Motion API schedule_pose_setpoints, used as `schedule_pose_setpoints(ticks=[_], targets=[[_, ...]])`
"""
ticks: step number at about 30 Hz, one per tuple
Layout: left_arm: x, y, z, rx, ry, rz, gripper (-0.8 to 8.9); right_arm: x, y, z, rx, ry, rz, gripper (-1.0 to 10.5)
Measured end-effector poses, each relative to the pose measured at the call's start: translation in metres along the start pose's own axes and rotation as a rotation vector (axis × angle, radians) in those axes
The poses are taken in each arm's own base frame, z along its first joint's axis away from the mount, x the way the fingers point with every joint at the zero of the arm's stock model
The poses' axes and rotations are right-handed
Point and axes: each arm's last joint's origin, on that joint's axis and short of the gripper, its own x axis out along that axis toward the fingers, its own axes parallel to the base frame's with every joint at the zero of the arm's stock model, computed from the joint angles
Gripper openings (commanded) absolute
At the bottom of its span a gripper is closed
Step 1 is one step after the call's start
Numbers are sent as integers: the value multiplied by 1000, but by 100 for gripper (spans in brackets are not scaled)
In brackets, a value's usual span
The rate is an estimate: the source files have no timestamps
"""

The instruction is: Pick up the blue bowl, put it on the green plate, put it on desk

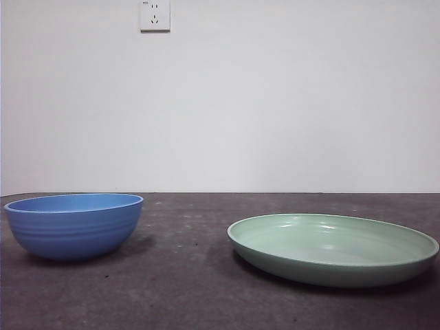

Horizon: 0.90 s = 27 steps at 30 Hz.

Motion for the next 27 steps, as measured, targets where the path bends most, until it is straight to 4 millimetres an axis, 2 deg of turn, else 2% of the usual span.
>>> schedule_pose_setpoints(ticks=[5,13,20,27], targets=[[-4,-6,24,-47,-11,-9,16,-8,6,29,62,-42,38,13],[-3,-19,79,-58,53,-22,16,-12,20,73,96,118,213,13],[15,-36,128,-62,107,-174,16,-7,33,121,116,202,335,13],[42,-51,157,-93,316,-364,16,9,43,158,145,298,506,13]])
